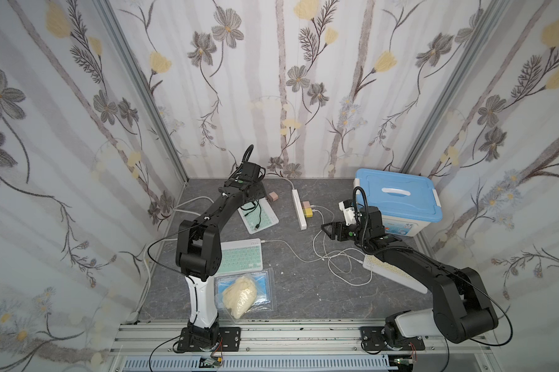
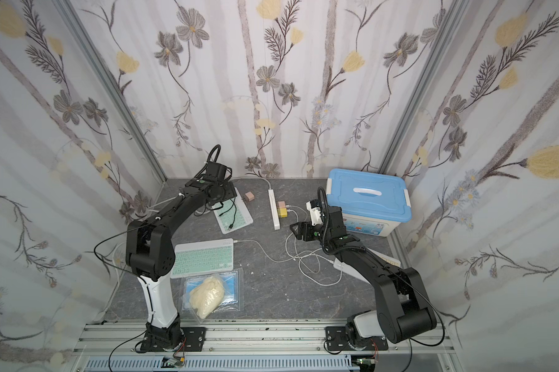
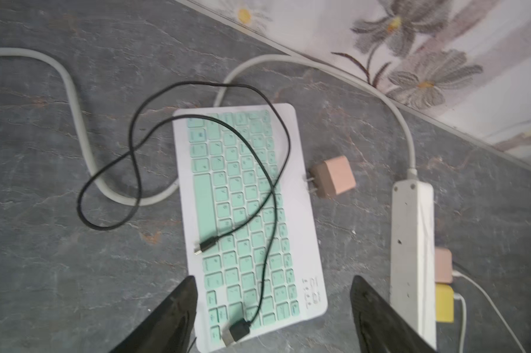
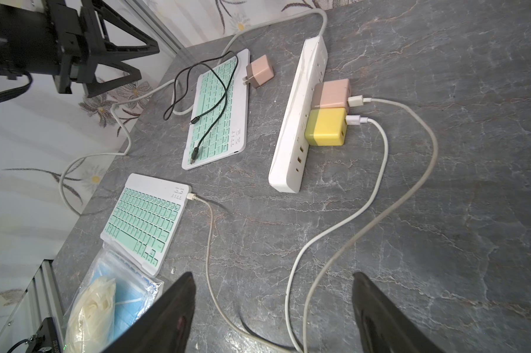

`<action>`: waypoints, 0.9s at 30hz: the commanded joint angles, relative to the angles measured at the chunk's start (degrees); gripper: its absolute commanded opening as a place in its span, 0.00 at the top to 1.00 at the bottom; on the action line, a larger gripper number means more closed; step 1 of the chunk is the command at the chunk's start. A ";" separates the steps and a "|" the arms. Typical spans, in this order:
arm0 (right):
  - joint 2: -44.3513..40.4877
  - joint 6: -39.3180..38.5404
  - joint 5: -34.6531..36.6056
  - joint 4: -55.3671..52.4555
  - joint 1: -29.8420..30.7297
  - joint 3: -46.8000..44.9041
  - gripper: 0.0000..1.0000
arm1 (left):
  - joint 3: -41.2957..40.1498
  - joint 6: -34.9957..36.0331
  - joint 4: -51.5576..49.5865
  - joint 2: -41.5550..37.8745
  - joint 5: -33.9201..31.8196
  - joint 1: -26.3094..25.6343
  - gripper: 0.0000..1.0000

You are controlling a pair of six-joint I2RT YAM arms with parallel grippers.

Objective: Unplug the wireless keyboard
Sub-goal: Place the power cord at the keyboard, then pick up the socket from the center of the board.

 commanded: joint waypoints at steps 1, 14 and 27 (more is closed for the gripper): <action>0.77 1.17 1.69 3.46 -0.57 -0.62 0.20 | -0.07 -1.27 0.96 0.91 1.36 -5.07 0.19; -1.90 1.77 0.25 4.54 -1.92 -4.67 0.20 | 17.96 -7.42 7.86 21.95 2.32 -12.62 0.14; -2.26 2.69 -3.48 4.06 -1.94 -4.95 0.20 | 43.05 -12.09 -4.75 40.29 -5.65 -11.74 0.24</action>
